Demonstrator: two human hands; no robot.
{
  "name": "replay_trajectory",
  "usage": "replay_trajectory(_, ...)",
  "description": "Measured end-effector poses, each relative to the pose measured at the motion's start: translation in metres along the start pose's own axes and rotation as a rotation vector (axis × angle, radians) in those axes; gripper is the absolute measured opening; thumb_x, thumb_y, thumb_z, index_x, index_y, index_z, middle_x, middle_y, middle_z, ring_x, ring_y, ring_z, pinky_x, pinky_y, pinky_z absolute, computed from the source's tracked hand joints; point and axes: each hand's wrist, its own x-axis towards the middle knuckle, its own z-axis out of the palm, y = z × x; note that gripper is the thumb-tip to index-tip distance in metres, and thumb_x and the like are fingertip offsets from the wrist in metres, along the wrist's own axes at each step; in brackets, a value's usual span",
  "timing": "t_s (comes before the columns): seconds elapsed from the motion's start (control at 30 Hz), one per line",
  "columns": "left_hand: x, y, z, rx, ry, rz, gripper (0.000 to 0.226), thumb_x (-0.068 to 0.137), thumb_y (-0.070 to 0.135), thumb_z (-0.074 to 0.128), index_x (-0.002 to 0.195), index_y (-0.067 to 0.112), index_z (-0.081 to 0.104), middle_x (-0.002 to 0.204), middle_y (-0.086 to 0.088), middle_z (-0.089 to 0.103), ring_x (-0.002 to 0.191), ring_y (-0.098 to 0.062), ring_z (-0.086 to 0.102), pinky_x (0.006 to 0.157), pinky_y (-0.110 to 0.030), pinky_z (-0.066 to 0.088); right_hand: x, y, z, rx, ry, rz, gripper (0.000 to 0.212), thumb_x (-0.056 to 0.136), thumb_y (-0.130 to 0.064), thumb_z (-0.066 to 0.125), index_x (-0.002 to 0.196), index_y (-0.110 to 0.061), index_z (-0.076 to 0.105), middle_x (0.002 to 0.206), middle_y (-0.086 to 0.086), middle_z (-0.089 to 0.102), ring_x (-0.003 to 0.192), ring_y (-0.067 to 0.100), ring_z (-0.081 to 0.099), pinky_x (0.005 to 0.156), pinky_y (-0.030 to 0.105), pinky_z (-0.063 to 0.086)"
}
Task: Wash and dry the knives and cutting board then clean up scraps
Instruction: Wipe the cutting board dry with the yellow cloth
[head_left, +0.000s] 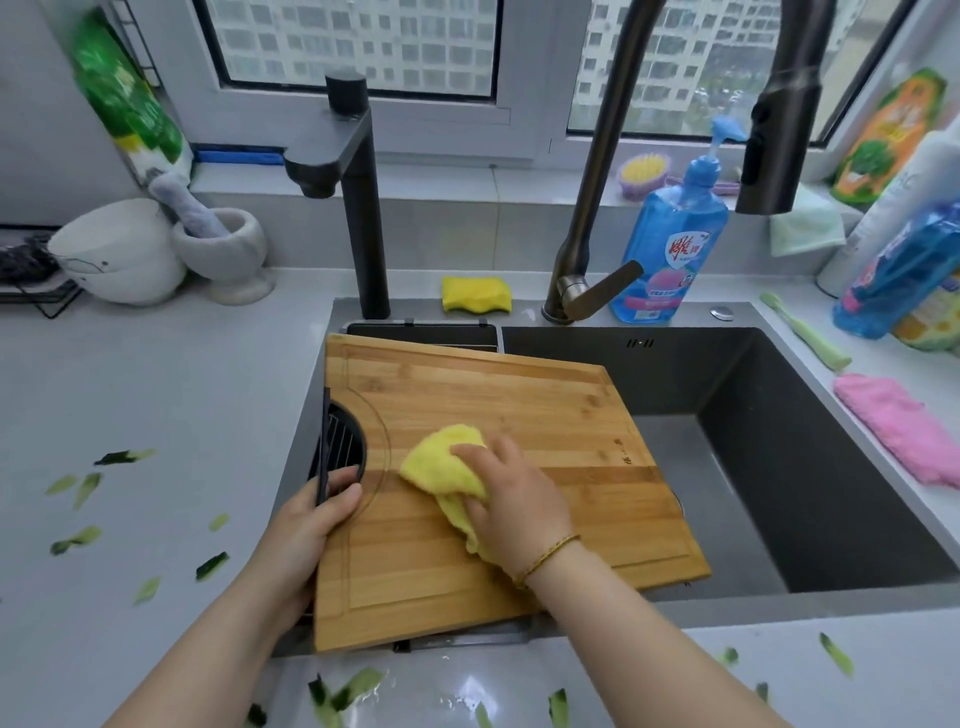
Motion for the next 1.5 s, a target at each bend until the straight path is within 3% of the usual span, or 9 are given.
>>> replay_trajectory(0.23,0.003,-0.001,-0.004,0.006,-0.042,-0.029,0.019,0.09,0.011,0.048,0.105,0.019,0.057,0.099,-0.008,0.064,0.086,-0.022,0.061,0.068,-0.034,0.046,0.014,0.136,-0.04,0.24,0.217,0.646,0.033,0.09,-0.009,0.041,0.121,-0.007,0.052,0.121,0.02,0.054,0.102,0.033,0.053,0.083,0.033,0.041)
replay_trajectory(0.43,0.002,-0.003,-0.004,-0.022,-0.01,-0.057,0.017,0.09,0.011,0.047,0.098,0.021,0.058,0.084,-0.004,0.072,0.078,-0.022,0.065,0.068,-0.035,0.045,0.015,0.169,-0.078,0.803,-0.018,0.915,0.024,0.093,-0.026,0.05,0.103,-0.004,0.054,0.081,0.011,0.059,0.071,0.022,0.054,0.062,0.03,0.043)
replay_trajectory(0.7,-0.018,0.006,-0.023,-0.068,-0.019,-0.005,0.031,0.086,0.008,0.057,0.114,0.021,0.055,0.102,-0.006,0.065,0.088,-0.026,0.061,0.07,-0.037,0.046,0.019,0.156,-0.101,1.032,0.077,0.848,0.022,0.091,-0.027,0.052,0.078,-0.01,0.052,0.072,0.008,0.054,0.064,0.02,0.052,0.055,0.027,0.042)
replay_trajectory(0.83,-0.035,0.026,-0.029,0.039,-0.146,0.092,0.099,0.012,0.039,0.093,0.105,0.031,0.058,0.084,-0.005,0.074,0.072,-0.018,0.071,0.052,-0.024,0.054,0.005,0.139,-0.111,1.169,0.157,0.791,0.023,0.093,-0.027,0.045,0.077,-0.011,0.05,0.07,0.008,0.052,0.063,0.02,0.05,0.056,0.027,0.043)
replay_trajectory(0.9,-0.039,0.037,-0.027,0.006,-0.098,0.163,0.064,0.042,0.04,0.09,0.097,0.029,0.059,0.09,-0.011,0.072,0.074,-0.022,0.069,0.056,-0.028,0.054,-0.003,0.13,-0.111,1.239,0.206,0.751,0.02,0.092,-0.027,0.044,0.083,-0.01,0.05,0.071,0.01,0.055,0.061,0.022,0.054,0.057,0.029,0.043)
replay_trajectory(0.97,-0.035,0.048,-0.024,0.014,0.049,0.237,0.019,0.085,0.042,0.052,0.091,0.025,0.061,0.102,-0.015,0.068,0.086,-0.026,0.063,0.073,-0.039,0.05,-0.01,0.124,-0.111,1.313,0.245,0.723,0.018,0.091,-0.027,0.044,0.09,-0.01,0.05,0.07,0.011,0.061,0.054,0.024,0.061,0.055,0.03,0.048)
replay_trajectory(1.13,-0.024,0.063,-0.017,-0.004,0.24,0.319,0.074,0.082,0.066,0.01,0.07,0.016,0.062,0.051,0.006,0.066,0.075,-0.024,0.057,0.078,-0.038,0.043,-0.028,0.117,-0.107,1.412,0.384,0.668,0.014,0.09,-0.024,0.042,0.085,-0.014,0.051,0.054,0.006,0.063,0.042,0.018,0.061,0.047,0.025,0.05)
replay_trajectory(1.33,-0.014,0.076,-0.004,-0.056,0.327,0.352,0.053,0.101,0.032,0.026,0.059,0.012,0.052,0.067,-0.003,0.055,0.076,-0.026,0.051,0.071,-0.031,0.04,-0.048,0.108,-0.104,1.52,0.565,0.592,0.016,0.093,-0.017,0.035,0.085,-0.017,0.049,0.076,0.008,0.051,0.066,0.021,0.048,0.06,0.03,0.039)
replay_trajectory(1.5,-0.005,0.083,-0.004,-0.087,0.303,0.315,0.051,0.092,-0.002,0.031,0.047,0.017,0.046,0.03,0.013,0.046,0.056,-0.016,0.042,0.054,-0.021,0.033,-0.05,0.107,-0.101,1.574,0.675,0.465,0.043,0.095,-0.018,0.028,0.059,-0.023,0.051,0.045,-0.001,0.051,0.038,0.006,0.05,0.04,0.011,0.042)
